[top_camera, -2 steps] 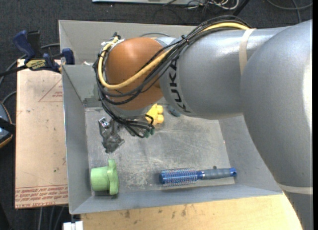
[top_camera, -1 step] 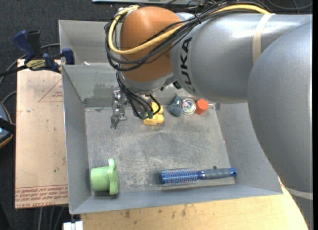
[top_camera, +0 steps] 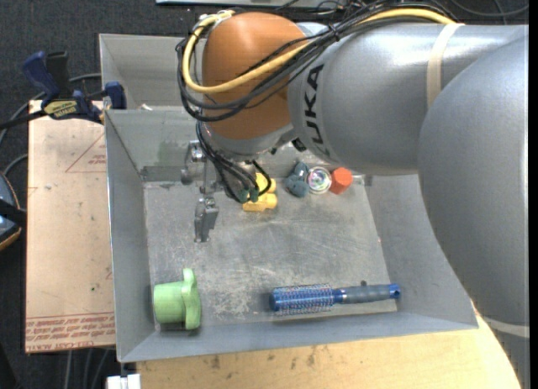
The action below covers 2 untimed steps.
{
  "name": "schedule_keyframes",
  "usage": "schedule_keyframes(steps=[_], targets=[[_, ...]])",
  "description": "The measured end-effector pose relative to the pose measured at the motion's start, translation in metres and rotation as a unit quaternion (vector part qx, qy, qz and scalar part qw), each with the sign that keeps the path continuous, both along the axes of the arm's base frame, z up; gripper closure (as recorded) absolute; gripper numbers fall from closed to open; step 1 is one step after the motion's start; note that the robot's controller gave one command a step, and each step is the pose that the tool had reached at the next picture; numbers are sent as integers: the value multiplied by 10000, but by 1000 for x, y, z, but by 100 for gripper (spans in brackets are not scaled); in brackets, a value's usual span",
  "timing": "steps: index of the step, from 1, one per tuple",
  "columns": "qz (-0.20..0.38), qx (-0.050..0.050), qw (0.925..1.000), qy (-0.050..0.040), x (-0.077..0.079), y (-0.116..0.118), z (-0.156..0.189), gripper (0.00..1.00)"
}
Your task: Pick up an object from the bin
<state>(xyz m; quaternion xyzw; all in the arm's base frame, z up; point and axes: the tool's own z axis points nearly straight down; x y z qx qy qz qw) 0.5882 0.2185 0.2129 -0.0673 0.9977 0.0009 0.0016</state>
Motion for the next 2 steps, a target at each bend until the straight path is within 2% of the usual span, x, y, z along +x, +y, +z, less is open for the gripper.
schedule_keyframes(steps=[1, 2], targets=[[1010, -11, 9949, 43, -93, -3, -47, 0], [4109, -6, 9117, -19, -97, 22, -134, 0]])
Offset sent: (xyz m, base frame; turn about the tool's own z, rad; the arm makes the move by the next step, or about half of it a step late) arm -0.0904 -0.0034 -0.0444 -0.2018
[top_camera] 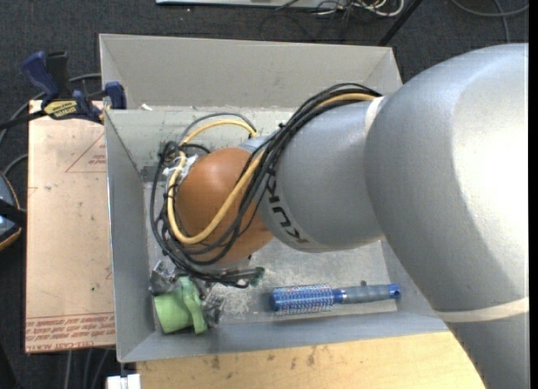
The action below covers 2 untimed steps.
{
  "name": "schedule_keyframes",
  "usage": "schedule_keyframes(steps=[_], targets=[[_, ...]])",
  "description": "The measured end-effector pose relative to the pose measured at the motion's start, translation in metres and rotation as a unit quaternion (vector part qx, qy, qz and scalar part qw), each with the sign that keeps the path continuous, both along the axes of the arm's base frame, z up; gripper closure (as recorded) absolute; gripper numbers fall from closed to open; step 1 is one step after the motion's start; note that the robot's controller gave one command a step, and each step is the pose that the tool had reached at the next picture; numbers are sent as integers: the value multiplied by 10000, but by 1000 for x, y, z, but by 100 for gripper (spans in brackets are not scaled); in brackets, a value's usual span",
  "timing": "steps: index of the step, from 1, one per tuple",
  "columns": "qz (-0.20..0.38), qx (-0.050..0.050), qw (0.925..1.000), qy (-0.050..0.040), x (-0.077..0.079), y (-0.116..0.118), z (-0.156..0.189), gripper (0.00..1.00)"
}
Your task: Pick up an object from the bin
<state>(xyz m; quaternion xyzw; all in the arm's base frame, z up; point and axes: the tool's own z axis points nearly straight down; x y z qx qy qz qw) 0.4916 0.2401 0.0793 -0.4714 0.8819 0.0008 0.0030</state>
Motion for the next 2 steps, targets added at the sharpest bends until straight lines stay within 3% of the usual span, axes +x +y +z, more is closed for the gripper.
schedule_keyframes(steps=[1, 2], targets=[[-16, 16, 10000, -68, 5, -1, 4, 100], [1168, -7, 9932, -26, 28, -27, 140, 100]])
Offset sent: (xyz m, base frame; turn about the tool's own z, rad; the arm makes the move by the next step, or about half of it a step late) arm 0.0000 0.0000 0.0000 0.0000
